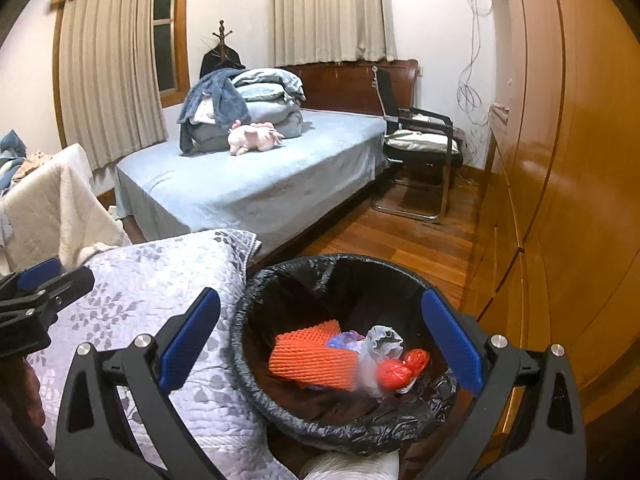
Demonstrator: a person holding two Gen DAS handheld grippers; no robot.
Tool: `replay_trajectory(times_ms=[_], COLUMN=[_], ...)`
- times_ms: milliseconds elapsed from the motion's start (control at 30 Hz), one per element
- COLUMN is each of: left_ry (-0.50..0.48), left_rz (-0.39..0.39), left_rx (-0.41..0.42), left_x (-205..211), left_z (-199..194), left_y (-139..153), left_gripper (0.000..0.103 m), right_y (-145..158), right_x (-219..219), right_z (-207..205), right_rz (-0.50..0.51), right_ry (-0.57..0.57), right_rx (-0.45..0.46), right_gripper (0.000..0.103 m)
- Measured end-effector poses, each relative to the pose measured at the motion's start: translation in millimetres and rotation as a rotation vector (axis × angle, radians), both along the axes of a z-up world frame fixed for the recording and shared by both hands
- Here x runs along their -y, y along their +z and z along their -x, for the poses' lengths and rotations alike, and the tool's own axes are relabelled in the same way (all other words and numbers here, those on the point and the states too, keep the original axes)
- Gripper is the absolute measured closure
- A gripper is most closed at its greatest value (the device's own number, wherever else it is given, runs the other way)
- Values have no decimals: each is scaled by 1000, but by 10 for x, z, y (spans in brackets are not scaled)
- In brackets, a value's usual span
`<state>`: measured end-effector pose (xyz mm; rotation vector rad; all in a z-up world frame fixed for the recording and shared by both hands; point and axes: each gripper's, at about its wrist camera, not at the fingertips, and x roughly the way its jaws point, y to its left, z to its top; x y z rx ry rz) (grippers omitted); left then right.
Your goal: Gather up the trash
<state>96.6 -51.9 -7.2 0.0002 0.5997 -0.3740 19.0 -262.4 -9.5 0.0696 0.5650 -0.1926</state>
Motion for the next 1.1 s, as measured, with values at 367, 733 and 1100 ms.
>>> replay_trajectory(times_ms=[367, 733, 1100], left_ry=[15, 37, 50], left_rz=[-14, -11, -15], left_rx=[51, 66, 71], left_x=[-103, -218, -252], left_z=[308, 463, 498], left_y=[157, 202, 205], left_gripper=[6, 6, 6], right_y=[165, 189, 189], right_x=[-144, -282, -330], right_z=[187, 239, 244], right_rz=[16, 24, 23], right_ry=[31, 62, 75], right_rx=[35, 50, 49], right_gripper=[5, 5, 5])
